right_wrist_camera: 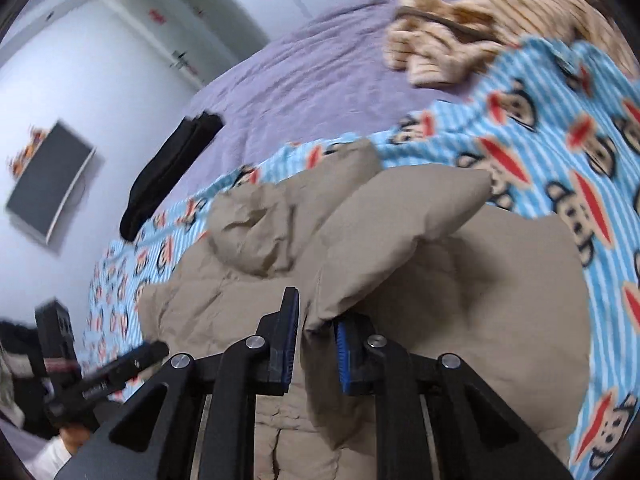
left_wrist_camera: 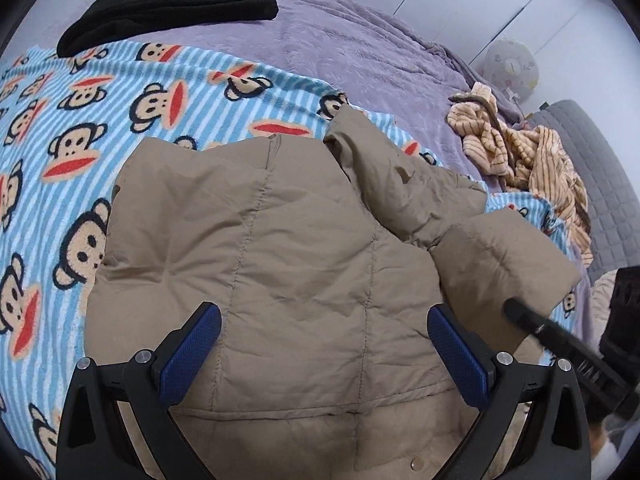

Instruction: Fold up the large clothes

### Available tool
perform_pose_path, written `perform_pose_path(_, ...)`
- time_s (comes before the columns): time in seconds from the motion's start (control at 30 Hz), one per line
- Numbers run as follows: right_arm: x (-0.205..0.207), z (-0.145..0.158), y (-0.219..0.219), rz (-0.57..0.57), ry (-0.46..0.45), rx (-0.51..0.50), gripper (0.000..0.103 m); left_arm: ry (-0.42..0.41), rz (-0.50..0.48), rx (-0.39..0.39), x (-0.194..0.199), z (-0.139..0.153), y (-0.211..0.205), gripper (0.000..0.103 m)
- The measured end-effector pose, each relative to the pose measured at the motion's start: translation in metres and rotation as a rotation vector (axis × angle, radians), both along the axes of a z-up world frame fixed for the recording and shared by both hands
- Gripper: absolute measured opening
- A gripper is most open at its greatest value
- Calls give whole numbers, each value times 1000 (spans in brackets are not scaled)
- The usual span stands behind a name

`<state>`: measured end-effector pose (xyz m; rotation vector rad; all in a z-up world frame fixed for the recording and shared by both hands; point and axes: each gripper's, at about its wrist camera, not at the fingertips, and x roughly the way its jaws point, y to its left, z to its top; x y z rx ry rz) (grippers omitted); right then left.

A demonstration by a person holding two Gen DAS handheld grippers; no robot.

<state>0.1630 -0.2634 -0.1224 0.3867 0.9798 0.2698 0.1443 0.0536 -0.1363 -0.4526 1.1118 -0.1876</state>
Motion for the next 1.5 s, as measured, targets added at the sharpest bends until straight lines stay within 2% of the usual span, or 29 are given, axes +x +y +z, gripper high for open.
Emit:
perform_pose_path(0.13,-12,-13,74,221,6,-135,19,26,24,-157,-2,-5,19,103)
perform_pose_path(0.23,-23,-41,108,320,88,-209,22,43,23,-244,-2,-7,24,103)
perform_pose_path(0.27,-27,-49,112,339,109,-228,32,44,15,-267,-1,-7,23,103)
perform_pose_path(0.3,-32,-54,118,359,121,-248,47,44,3,-291,0,-7,22,103)
perform_pose_path(0.33,-37,-56,121,374,120,-260,57,45,-11,-316,1,-7,19,103)
perform_pose_path(0.37,-41,-56,122,384,113,-268,70,48,-29,-338,1,-7,16,103)
perform_pose_path(0.43,-50,-51,121,391,91,-286,73,61,-73,-369,5,-8,6,103)
perform_pose_path(0.47,-53,-48,118,381,86,-294,73,71,-91,-362,7,-10,0,103)
perform_pose_path(0.53,-60,-43,100,333,87,-288,73,89,-111,-298,12,-16,-11,103)
perform_pose_path(0.63,-70,-39,51,219,130,-223,73,132,-138,-224,20,-32,-26,102)
perform_pose_path(0.67,-74,-40,33,182,154,-189,66,140,-147,-219,22,-37,-31,101)
perform_pose_path(0.7,-78,-43,16,157,178,-152,44,149,-159,-215,25,-40,-37,93)
perform_pose_path(0.73,-84,-47,0,140,209,-122,35,157,-172,-215,28,-43,-43,75)
perform_pose_path(0.77,-91,-53,-15,123,245,-118,30,171,-182,-216,30,-46,-49,63)
perform_pose_path(0.8,-98,-57,-24,108,265,-135,29,188,-186,-213,33,-49,-54,38)
perform_pose_path(0.83,-106,-63,-33,91,281,-165,28,197,-184,-208,33,-51,-57,19)
perform_pose_path(0.87,-111,-68,-41,75,298,-191,25,196,-180,-212,33,-50,-60,16)
perform_pose_path(1.0,-104,-73,-66,-19,258,-247,23,112,-149,-164,23,-31,-57,16)
perform_pose_path(1.07,-93,-67,-75,-71,204,-287,23,114,-124,-127,20,-32,-50,16)
perform_pose_path(1.17,-74,-63,-89,-143,141,-404,22,148,-122,-85,22,-49,-48,16)
perform_pose_path(1.3,-60,-91,-112,-187,206,-316,19,127,-148,12,23,-55,-59,16)
perform_pose_path(1.37,-60,-98,-108,-177,199,-340,19,118,-138,63,20,-49,-60,17)
perform_pose_path(1.4,-61,-98,-107,-176,193,-352,19,113,-131,97,17,-43,-59,19)
perform_pose_path(1.43,-62,-96,-105,-176,193,-355,19,108,-127,136,15,-38,-58,28)
perform_pose_path(1.47,-63,-94,-105,-175,199,-346,19,97,-116,186,12,-31,-55,33)
perform_pose_path(1.5,-64,-92,-106,-172,209,-330,21,79,-110,225,8,-24,-52,47)
